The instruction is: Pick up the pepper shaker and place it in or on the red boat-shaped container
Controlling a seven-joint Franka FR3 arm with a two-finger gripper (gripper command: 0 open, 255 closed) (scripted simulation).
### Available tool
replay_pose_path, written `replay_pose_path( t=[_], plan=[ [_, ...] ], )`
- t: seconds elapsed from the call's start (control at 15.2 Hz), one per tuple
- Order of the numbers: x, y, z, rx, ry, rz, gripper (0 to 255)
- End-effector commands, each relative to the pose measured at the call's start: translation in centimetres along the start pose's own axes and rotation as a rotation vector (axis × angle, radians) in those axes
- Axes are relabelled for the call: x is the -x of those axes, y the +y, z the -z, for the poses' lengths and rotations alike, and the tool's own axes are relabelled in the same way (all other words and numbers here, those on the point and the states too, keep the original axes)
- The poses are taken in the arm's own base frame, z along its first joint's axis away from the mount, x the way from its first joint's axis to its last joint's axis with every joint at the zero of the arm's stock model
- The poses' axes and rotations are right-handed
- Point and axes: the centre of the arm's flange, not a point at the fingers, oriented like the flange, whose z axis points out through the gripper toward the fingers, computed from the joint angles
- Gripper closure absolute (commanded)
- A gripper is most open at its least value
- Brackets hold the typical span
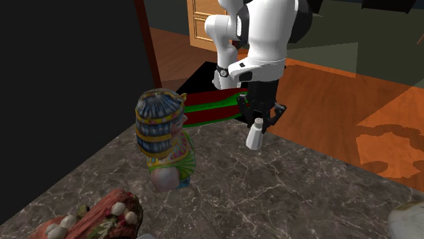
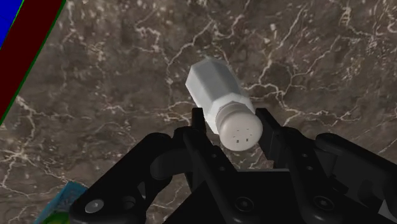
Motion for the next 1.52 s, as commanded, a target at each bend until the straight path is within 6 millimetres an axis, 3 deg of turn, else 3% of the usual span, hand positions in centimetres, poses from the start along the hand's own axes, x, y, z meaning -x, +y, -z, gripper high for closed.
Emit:
replay_pose_path(
  t=[0.0,1.45],
  plan=[
    [0.0,-0.1,1.1,0.0,0.0,0.0,255],
    [-0.7,-1.2,12.7,0.0,0.0,0.0,255]
  ],
)
